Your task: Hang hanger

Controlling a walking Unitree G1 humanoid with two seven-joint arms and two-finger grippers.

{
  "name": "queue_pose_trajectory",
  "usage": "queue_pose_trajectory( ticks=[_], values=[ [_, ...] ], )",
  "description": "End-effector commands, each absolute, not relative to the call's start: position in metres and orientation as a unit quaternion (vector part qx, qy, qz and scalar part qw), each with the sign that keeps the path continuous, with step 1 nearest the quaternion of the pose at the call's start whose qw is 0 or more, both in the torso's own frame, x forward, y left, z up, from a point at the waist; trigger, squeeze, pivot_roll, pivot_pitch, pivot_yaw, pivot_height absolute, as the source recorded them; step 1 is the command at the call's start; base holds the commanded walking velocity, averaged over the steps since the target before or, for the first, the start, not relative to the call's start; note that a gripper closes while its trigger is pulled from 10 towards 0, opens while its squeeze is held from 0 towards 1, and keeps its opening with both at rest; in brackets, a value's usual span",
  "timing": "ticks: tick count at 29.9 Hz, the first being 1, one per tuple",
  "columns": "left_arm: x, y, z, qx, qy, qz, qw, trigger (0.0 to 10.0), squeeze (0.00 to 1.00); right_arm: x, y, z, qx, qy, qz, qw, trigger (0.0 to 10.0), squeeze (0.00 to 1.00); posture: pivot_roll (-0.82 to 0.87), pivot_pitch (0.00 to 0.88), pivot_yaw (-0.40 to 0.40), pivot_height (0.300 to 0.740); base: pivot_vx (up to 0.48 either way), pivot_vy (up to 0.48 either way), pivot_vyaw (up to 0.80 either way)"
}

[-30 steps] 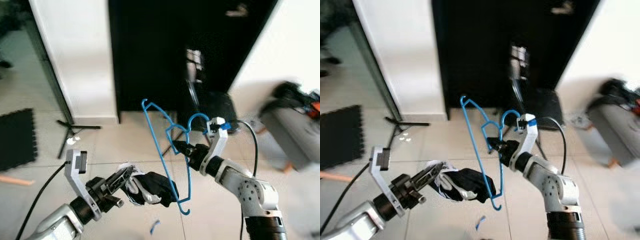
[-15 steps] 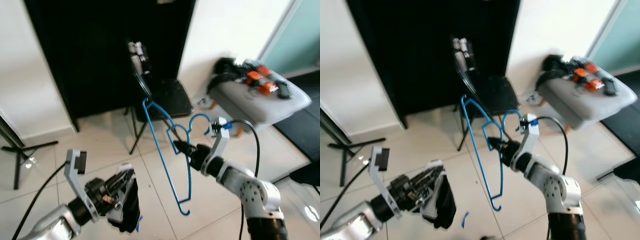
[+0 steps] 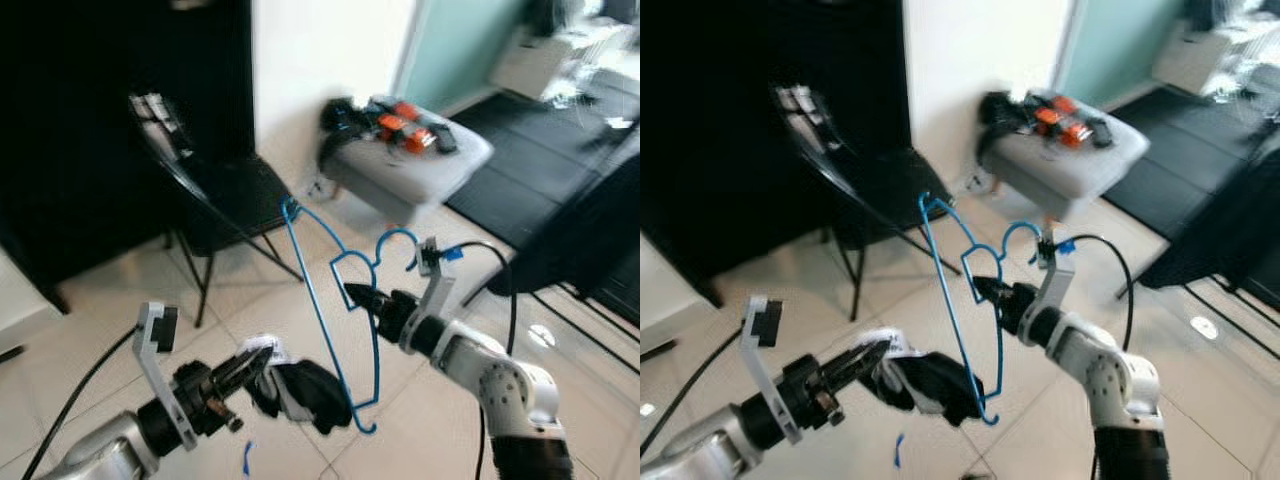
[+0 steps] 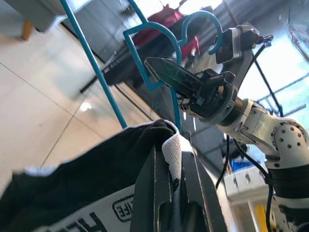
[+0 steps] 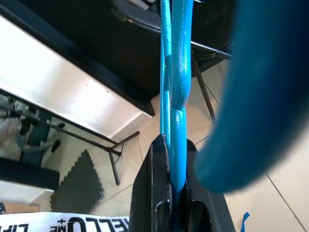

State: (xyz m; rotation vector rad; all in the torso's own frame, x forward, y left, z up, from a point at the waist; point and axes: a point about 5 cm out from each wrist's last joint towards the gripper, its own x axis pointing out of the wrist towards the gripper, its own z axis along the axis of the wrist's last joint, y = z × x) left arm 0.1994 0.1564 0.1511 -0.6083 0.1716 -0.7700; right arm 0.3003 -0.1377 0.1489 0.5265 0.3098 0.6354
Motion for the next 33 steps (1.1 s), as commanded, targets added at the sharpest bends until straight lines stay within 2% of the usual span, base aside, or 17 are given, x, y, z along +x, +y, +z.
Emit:
queue_pose_trajectory(
  ticks=[1,10,14,17,20,21,23,25,27,28,29,30,31,32,33],
  values=[
    [0.198,0.155,0.150,-0.297,0.086,-0.381,0.871,10.0,0.00,0.298,-0.139,0.147,0.259,0.155,0.307,0.903,10.0,0.00,-0.02,0.131,-0.030,0.740,0.000,0.000,-0.80],
    [0.197,0.154,0.149,-0.285,0.083,-0.401,0.867,10.0,0.00,0.299,-0.140,0.146,0.260,0.154,0.306,0.903,10.0,0.00,-0.02,0.115,-0.025,0.740,0.000,0.000,-0.80],
    [0.192,0.152,0.147,-0.221,0.088,-0.442,0.865,10.0,0.00,0.299,-0.139,0.144,0.259,0.155,0.308,0.902,10.0,0.00,-0.03,0.091,-0.014,0.740,0.000,0.000,-0.80],
    [0.189,0.148,0.154,-0.064,0.065,-0.492,0.866,10.0,0.00,0.297,-0.138,0.147,0.212,0.147,0.343,0.903,10.0,0.00,-0.04,0.078,-0.005,0.740,0.000,0.000,-0.80],
    [0.206,0.149,0.168,0.106,0.009,-0.486,0.868,10.0,0.00,0.303,-0.150,0.154,0.131,0.115,0.350,0.920,10.0,0.00,-0.04,0.070,-0.004,0.740,0.000,0.000,-0.67],
    [0.206,0.149,0.168,0.106,0.009,-0.486,0.868,10.0,0.00,0.303,-0.150,0.154,0.131,0.115,0.350,0.920,10.0,0.00,-0.04,0.070,-0.004,0.740,0.000,0.000,-0.41],
    [0.226,0.148,0.186,0.218,-0.038,-0.448,0.866,10.0,0.00,0.309,-0.165,0.161,0.090,0.100,0.349,0.927,10.0,0.00,-0.05,0.065,-0.003,0.740,0.000,0.000,0.00],
    [0.242,0.143,0.211,0.324,-0.109,-0.426,0.837,10.0,0.00,0.313,-0.181,0.173,0.036,0.084,0.362,0.928,10.0,0.00,-0.06,0.055,0.003,0.740,0.000,0.000,0.00],
    [0.251,0.137,0.231,0.393,-0.168,-0.414,0.804,10.0,0.00,0.313,-0.193,0.183,-0.007,0.072,0.377,0.923,10.0,0.00,-0.06,0.048,0.008,0.740,0.000,0.000,0.00],
    [0.253,0.134,0.237,0.412,-0.185,-0.416,0.789,10.0,0.00,0.312,-0.197,0.187,-0.018,0.070,0.384,0.920,10.0,0.00,-0.06,0.045,0.012,0.740,0.000,0.000,0.00],
    [0.253,0.134,0.237,0.412,-0.185,-0.416,0.789,10.0,0.00,0.312,-0.197,0.187,-0.018,0.070,0.384,0.920,10.0,0.00,-0.06,0.045,0.012,0.740,0.000,0.000,0.00],
    [0.253,0.130,0.247,0.453,-0.206,-0.433,0.752,10.0,0.00,0.310,-0.205,0.194,-0.034,0.066,0.401,0.913,10.0,0.00,-0.07,0.043,0.014,0.740,0.000,0.000,0.00],
    [0.253,0.130,0.247,0.453,-0.206,-0.433,0.752,10.0,0.00,0.310,-0.205,0.194,-0.034,0.066,0.401,0.913,10.0,0.00,-0.07,0.043,0.014,0.740,0.000,0.000,0.00],
    [0.252,0.130,0.249,0.467,-0.209,-0.441,0.737,10.0,0.00,0.309,-0.206,0.196,-0.039,0.064,0.407,0.911,10.0,0.00,-0.07,0.042,0.014,0.740,0.000,0.000,0.00],
    [0.244,0.128,0.254,0.464,-0.231,-0.480,0.708,10.0,0.00,0.307,-0.210,0.199,-0.049,0.065,0.422,0.903,10.0,0.00,-0.07,0.039,0.016,0.740,0.000,0.000,0.00]
  ],
)
